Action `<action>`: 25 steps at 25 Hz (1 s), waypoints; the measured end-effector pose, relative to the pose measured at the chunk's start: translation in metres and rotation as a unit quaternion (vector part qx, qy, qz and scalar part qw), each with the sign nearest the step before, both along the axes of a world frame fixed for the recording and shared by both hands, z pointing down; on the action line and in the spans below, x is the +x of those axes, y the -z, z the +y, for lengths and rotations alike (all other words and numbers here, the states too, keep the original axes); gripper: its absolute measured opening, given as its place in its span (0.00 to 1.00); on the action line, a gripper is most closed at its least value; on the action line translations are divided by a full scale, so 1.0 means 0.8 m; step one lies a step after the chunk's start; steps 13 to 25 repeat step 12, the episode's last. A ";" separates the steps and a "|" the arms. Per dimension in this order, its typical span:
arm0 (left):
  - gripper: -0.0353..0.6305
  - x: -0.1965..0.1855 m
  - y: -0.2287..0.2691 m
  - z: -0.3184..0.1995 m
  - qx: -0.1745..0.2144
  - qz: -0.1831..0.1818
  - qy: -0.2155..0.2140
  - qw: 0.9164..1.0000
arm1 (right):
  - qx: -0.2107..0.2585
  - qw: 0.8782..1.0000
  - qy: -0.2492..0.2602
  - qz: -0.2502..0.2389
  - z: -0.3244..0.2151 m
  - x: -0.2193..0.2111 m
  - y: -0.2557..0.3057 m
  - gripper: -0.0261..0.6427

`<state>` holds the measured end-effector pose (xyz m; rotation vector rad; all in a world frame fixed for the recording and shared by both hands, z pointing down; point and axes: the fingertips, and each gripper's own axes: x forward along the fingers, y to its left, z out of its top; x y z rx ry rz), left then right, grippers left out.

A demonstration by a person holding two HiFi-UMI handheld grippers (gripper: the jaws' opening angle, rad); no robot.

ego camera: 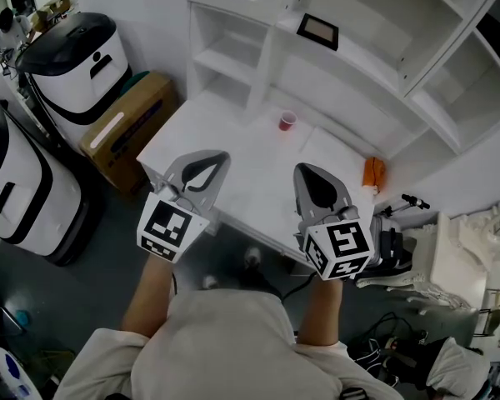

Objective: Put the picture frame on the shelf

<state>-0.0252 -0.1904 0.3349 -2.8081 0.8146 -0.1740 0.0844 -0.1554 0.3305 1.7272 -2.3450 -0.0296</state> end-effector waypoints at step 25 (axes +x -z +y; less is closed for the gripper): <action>0.05 0.001 -0.005 -0.008 -0.004 -0.003 0.002 1.000 | -0.002 1.000 0.002 0.002 -0.010 0.000 -0.005 0.05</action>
